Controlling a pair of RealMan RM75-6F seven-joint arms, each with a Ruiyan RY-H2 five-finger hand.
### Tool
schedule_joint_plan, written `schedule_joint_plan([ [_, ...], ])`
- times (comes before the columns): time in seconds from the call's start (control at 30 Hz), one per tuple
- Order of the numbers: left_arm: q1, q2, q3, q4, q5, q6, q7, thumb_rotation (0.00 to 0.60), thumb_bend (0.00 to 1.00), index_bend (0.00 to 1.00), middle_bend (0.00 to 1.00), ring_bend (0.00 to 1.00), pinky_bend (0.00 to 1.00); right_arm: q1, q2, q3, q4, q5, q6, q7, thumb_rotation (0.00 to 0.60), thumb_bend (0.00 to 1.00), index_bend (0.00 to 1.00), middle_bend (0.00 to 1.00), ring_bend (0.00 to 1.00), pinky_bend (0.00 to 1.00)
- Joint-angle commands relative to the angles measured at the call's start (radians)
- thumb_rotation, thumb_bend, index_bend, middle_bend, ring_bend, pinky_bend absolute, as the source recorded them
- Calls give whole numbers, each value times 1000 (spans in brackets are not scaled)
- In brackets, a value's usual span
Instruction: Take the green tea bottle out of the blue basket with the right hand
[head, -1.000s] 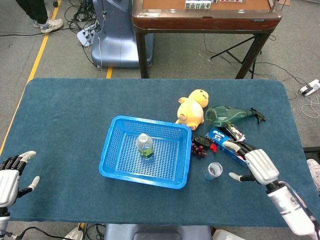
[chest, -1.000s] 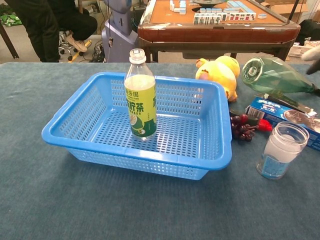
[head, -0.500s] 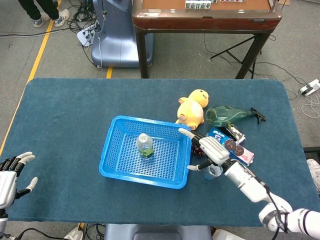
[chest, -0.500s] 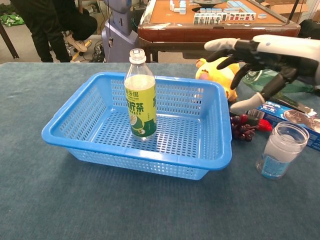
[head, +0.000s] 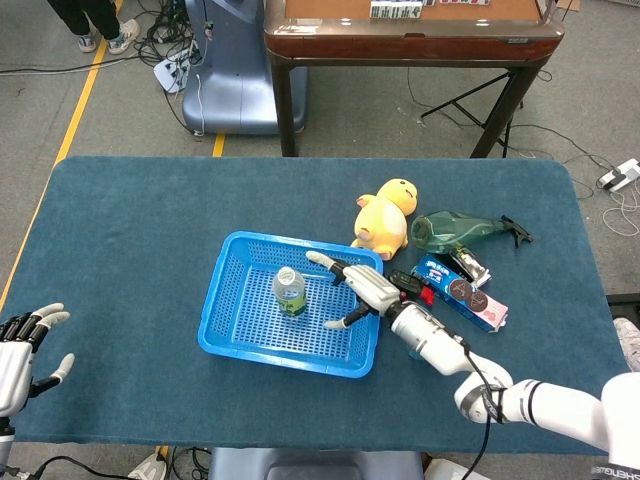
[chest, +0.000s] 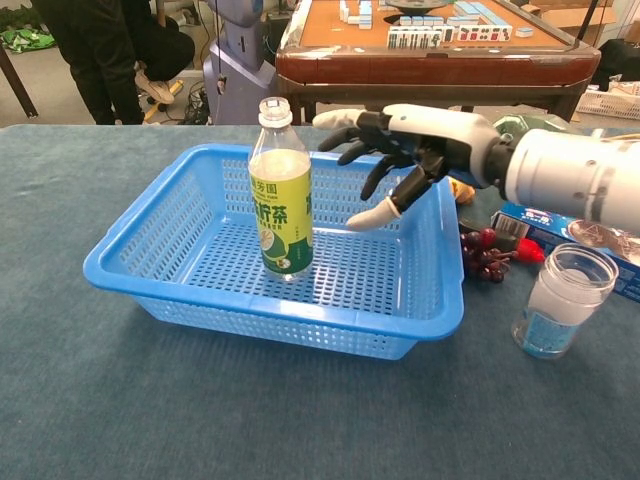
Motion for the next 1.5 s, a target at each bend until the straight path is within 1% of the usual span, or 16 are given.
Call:
schedule_joint_plan([
  [0.03,1,1,-1,4,-2,0,-5,600,307,342,228,214,188,38,-51,15,48,20,-26,11,600,12,0,109,112,303],
  [0.13,1,4,0,6,-7,-4,-16,600,307,345,228,214,188,63,-95,24,88,34,-33,20,600,11,8,137,112,303],
  [0.23,3,11,3,6,-5,-7,-43,600,307,347,228,214,188,77,-143,34,135,51,-19,3,600,44,109,206,155,304],
  [0.3,5,13,5,10,-4,-6,-55,600,307,349,228,214,188,81,-176,42,163,66,-4,-8,600,150,231,276,220,345],
  [0.33,6,13,5,12,-4,-6,-57,600,307,350,228,214,188,82,-190,44,177,71,3,-14,600,187,269,298,240,366],
  [0.4,6,13,5,16,-4,-6,-62,600,307,353,228,214,188,86,-220,50,208,79,22,-27,600,305,374,362,303,437],
  [0.43,7,12,5,17,-4,-5,-63,600,307,354,228,214,188,86,-231,52,218,83,29,-28,600,345,410,388,330,467],
  [0.57,10,10,5,26,-5,-1,-73,600,307,358,228,214,188,83,-247,62,235,76,70,-2,600,417,496,452,405,556],
  [0.67,11,9,4,32,-9,-3,-77,600,307,359,228,214,187,70,-218,63,209,58,103,33,600,423,510,466,428,581],
  [0.8,4,9,2,35,-8,-12,-77,600,307,359,228,214,188,34,-111,59,105,30,149,72,600,424,511,466,432,588],
  [0.9,-1,8,0,36,-3,-14,-77,600,307,360,228,214,188,-8,10,52,-4,12,186,71,600,422,511,466,436,588],
  [1.0,-7,5,-2,35,0,-19,-74,600,307,360,228,214,188,-61,159,47,-132,16,209,79,600,418,511,466,439,589],
  [1.1,-12,2,-1,31,4,-23,-66,600,307,360,228,214,188,-108,284,45,-228,14,240,86,600,414,510,466,442,589],
  [1.2,-17,-1,-1,25,10,-26,-60,600,307,360,228,214,187,-156,393,39,-300,9,272,95,600,412,511,466,445,589],
  [1.37,-21,-2,0,15,16,-27,-51,600,307,360,228,214,188,-221,520,1,-357,-8,294,120,600,412,511,466,447,593],
  [1.5,-20,-2,2,12,16,-25,-49,600,307,360,228,214,188,-283,557,-54,-338,-21,318,139,600,412,511,466,448,594],
])
